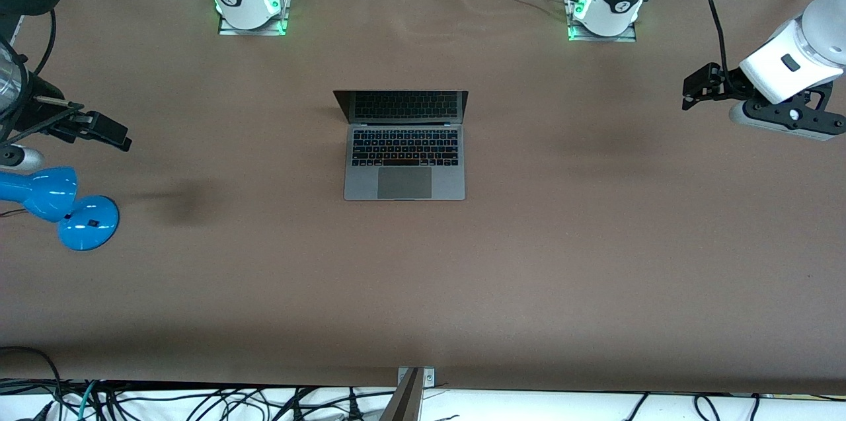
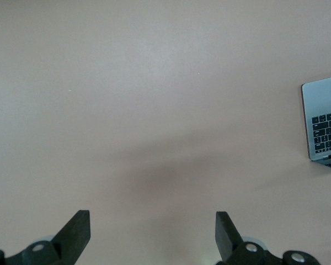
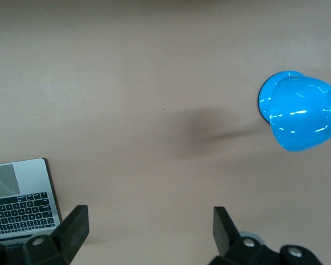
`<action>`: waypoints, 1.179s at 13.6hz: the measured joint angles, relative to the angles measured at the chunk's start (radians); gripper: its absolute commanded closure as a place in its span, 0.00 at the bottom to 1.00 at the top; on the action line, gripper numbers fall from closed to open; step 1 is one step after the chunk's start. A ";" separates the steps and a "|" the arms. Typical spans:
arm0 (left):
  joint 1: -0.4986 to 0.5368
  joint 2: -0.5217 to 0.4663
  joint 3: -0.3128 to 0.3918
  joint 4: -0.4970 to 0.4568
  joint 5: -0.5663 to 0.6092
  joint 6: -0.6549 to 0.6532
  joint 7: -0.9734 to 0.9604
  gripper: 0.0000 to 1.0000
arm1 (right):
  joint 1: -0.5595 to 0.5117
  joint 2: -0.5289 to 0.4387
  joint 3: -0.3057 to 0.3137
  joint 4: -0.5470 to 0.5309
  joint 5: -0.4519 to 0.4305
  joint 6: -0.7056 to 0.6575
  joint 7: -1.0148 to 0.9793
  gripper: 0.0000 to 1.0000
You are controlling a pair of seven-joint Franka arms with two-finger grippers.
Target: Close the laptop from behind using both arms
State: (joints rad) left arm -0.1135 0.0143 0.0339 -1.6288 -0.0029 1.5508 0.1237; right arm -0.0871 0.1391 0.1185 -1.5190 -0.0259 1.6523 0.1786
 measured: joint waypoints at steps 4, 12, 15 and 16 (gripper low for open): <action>0.000 0.004 0.000 0.001 0.000 0.000 0.000 0.00 | 0.000 0.000 0.000 0.000 0.000 0.003 0.000 0.00; -0.007 0.029 -0.006 0.005 -0.008 0.000 -0.021 0.00 | 0.000 0.000 0.000 0.000 0.000 0.005 0.000 0.00; -0.042 0.066 -0.012 0.010 -0.012 0.000 -0.042 0.00 | 0.000 0.001 0.001 0.000 0.000 0.005 -0.001 0.00; -0.057 0.073 -0.013 0.011 -0.012 0.000 -0.045 0.00 | 0.001 0.002 0.002 0.000 0.000 0.005 -0.002 0.00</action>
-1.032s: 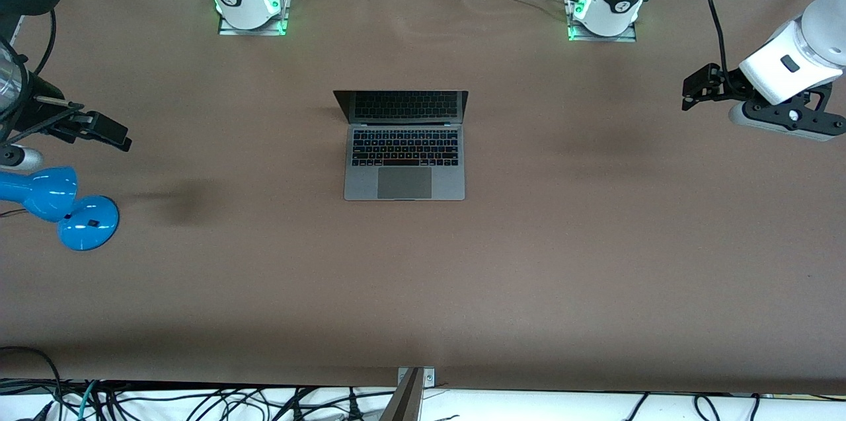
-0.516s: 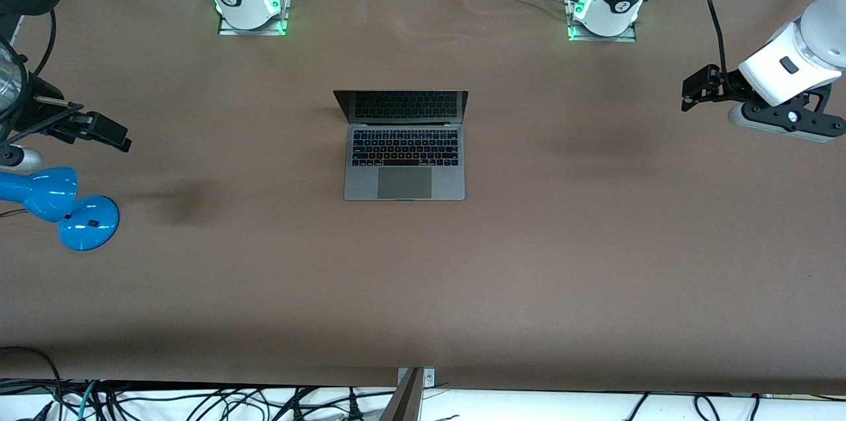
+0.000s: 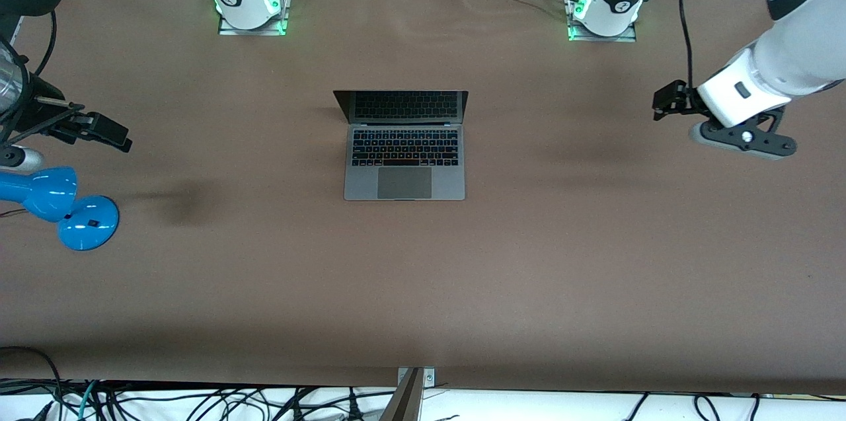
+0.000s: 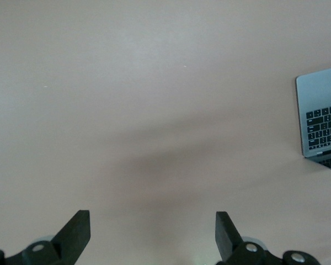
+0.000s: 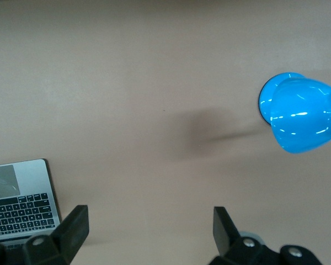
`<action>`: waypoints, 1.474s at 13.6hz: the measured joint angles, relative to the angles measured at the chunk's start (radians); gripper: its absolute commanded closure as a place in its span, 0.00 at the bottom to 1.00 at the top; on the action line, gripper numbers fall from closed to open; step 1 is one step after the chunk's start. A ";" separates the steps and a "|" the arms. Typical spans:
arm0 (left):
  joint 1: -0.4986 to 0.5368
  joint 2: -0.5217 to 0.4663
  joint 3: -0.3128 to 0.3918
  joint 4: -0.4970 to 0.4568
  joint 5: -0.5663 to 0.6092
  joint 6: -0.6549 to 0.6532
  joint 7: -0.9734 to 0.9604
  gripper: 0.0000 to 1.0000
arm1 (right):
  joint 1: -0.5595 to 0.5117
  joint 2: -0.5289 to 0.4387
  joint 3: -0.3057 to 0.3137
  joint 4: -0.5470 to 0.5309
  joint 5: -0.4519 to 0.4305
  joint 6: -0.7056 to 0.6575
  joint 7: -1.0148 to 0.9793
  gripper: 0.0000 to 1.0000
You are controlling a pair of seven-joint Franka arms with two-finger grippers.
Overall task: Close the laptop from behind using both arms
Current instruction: 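Move both grippers toward the back of the laptop screen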
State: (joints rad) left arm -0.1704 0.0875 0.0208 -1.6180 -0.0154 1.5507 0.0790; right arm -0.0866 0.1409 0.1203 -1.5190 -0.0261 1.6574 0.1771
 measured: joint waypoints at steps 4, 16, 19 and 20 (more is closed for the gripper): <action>-0.018 0.030 -0.011 0.001 -0.123 -0.029 -0.013 0.00 | 0.020 0.002 0.009 0.000 0.010 -0.001 -0.006 0.00; -0.022 0.134 -0.201 0.001 -0.214 -0.010 -0.288 0.00 | 0.420 0.080 0.021 0.000 0.170 -0.009 0.218 0.01; -0.023 0.168 -0.274 0.001 -0.244 0.017 -0.436 0.02 | 0.471 0.106 0.020 -0.001 0.241 -0.033 0.291 0.18; -0.023 0.182 -0.307 0.001 -0.245 0.032 -0.497 0.05 | 0.482 0.120 0.020 -0.002 0.264 -0.061 0.299 0.31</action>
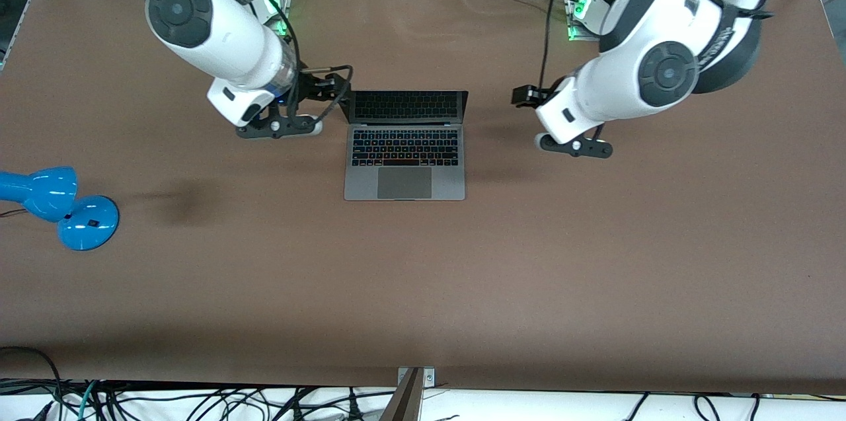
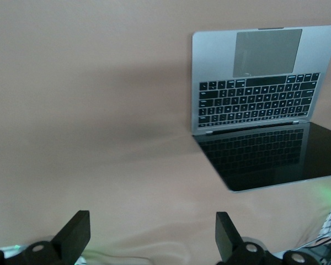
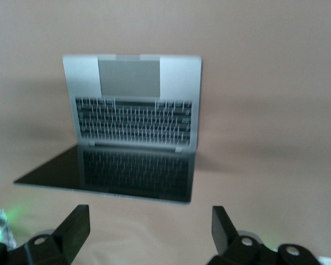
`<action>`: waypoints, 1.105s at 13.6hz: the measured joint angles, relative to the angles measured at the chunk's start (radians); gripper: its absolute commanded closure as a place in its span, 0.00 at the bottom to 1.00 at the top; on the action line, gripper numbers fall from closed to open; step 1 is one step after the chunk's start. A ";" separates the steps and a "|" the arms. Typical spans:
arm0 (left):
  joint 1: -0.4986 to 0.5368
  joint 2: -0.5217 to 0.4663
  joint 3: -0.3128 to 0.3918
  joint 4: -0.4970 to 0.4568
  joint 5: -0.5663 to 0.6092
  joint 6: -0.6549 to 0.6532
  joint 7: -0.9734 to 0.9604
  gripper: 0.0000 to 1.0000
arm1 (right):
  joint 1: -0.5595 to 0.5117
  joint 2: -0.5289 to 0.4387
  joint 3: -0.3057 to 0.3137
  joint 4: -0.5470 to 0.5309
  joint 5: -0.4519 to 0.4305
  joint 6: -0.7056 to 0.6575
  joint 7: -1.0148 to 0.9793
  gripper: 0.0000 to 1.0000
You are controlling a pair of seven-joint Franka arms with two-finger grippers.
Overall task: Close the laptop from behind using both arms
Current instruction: 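Move both grippers toward the back of the laptop screen, then lower both grippers behind the screen and push it toward the keyboard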
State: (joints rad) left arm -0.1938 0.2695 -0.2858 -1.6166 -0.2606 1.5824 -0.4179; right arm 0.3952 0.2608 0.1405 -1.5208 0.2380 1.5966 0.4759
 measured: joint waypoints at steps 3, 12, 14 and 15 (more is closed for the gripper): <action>-0.007 0.036 -0.092 0.000 0.000 0.040 -0.125 0.37 | 0.033 0.055 0.000 -0.001 0.051 -0.078 0.007 0.65; -0.125 0.093 -0.114 -0.002 -0.033 0.118 -0.374 1.00 | 0.061 0.161 -0.012 -0.001 0.113 -0.274 0.013 1.00; -0.133 0.112 -0.114 -0.006 -0.034 0.118 -0.382 1.00 | 0.053 0.187 -0.014 -0.001 0.117 -0.315 0.010 1.00; -0.137 0.121 -0.114 -0.010 -0.034 0.118 -0.385 1.00 | 0.051 0.200 -0.014 -0.001 0.118 -0.325 0.010 1.00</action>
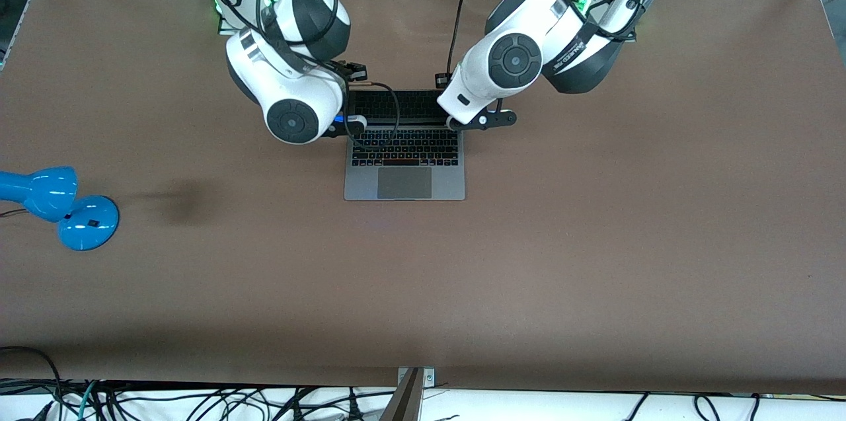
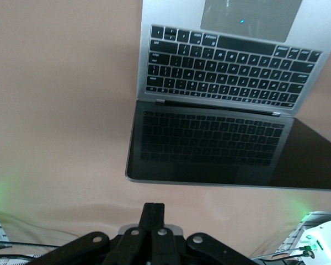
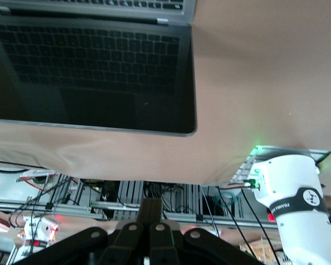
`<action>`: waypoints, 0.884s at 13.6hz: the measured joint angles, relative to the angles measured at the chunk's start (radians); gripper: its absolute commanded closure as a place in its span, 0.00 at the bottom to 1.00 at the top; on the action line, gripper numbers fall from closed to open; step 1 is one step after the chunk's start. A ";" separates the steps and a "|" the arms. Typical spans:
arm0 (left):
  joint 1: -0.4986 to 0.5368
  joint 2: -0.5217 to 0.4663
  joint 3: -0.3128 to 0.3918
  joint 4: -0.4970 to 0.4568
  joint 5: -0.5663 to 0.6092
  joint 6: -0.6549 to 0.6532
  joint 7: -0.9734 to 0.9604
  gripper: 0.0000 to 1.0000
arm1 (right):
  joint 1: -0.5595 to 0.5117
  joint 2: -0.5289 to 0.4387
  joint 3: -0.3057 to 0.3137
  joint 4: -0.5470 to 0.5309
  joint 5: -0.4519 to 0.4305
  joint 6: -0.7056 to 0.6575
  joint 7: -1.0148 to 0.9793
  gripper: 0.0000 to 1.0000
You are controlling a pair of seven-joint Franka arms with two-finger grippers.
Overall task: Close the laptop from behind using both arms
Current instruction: 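Lower both grippers behind the screen and push it toward the keyboard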
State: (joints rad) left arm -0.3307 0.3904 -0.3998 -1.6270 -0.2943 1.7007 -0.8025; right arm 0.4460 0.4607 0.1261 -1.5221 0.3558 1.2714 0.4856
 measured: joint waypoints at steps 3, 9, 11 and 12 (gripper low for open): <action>-0.007 0.026 0.000 -0.011 0.000 0.006 -0.004 1.00 | 0.000 0.027 0.000 0.000 0.001 -0.004 0.000 1.00; -0.007 0.045 0.007 -0.013 0.000 0.026 -0.011 1.00 | -0.001 0.059 -0.004 0.001 0.001 0.042 0.000 1.00; -0.005 0.046 0.012 -0.012 0.000 0.040 -0.011 1.00 | -0.003 0.073 -0.007 0.001 0.001 0.066 0.000 1.00; -0.005 0.048 0.015 -0.010 0.000 0.044 -0.011 1.00 | -0.003 0.078 -0.008 0.002 0.001 0.076 0.000 1.00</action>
State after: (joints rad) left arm -0.3355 0.4379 -0.3852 -1.6371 -0.2944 1.7450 -0.8132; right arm 0.4431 0.5391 0.1183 -1.5205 0.3573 1.3470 0.4854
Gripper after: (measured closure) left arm 0.991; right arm 0.991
